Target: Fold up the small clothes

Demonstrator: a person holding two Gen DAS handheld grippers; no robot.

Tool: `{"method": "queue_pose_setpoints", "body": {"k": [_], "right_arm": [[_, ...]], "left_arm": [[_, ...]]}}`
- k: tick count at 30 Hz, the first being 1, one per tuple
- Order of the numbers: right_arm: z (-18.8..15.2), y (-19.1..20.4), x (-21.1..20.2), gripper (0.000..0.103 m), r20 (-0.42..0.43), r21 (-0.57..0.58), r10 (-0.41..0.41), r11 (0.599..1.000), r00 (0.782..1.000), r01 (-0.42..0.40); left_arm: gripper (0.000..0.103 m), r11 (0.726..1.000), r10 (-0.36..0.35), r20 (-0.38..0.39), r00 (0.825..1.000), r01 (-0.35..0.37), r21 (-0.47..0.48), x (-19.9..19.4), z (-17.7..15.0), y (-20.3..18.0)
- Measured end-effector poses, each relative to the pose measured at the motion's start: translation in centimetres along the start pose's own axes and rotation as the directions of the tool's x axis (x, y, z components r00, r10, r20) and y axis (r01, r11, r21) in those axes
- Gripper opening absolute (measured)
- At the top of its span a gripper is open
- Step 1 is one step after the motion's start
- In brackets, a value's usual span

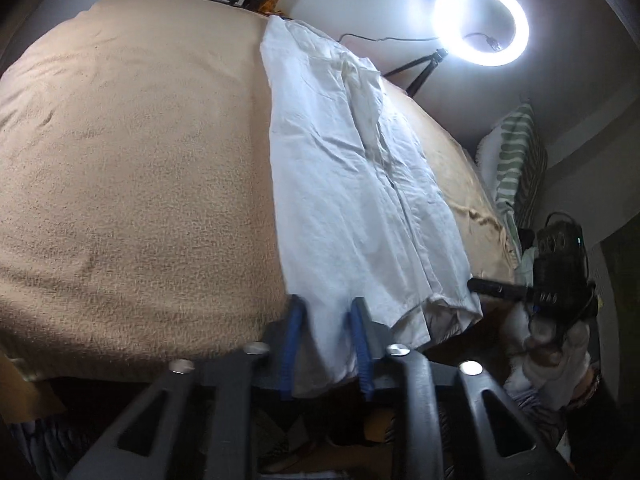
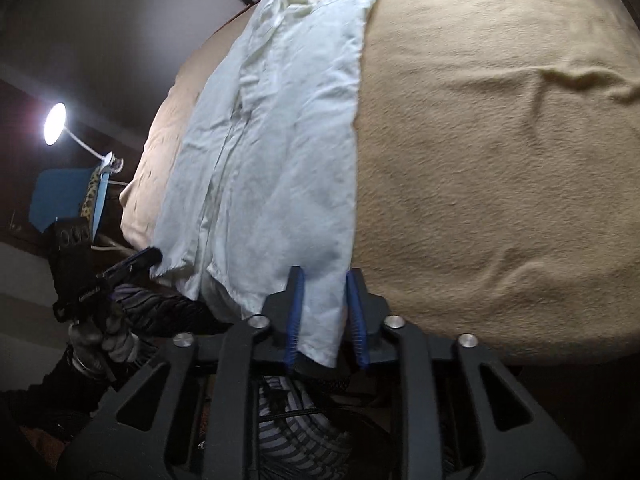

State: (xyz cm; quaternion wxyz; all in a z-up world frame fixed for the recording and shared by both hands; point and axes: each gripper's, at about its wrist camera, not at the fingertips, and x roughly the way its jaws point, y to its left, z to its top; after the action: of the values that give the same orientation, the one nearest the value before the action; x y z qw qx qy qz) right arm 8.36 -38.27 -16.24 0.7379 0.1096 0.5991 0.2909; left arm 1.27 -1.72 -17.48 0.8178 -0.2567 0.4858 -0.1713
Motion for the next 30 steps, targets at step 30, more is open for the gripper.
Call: {"method": "queue_pose_setpoints", "body": {"k": [30], "right_arm": [[0.4, 0.6, -0.9, 0.007, 0.035, 0.045, 0.239, 0.97, 0.97, -0.24]], "left_arm": [[0.004, 0.996, -0.085, -0.074, 0.994, 0.087, 0.02, -0.4, 1.4, -1.0]]}}
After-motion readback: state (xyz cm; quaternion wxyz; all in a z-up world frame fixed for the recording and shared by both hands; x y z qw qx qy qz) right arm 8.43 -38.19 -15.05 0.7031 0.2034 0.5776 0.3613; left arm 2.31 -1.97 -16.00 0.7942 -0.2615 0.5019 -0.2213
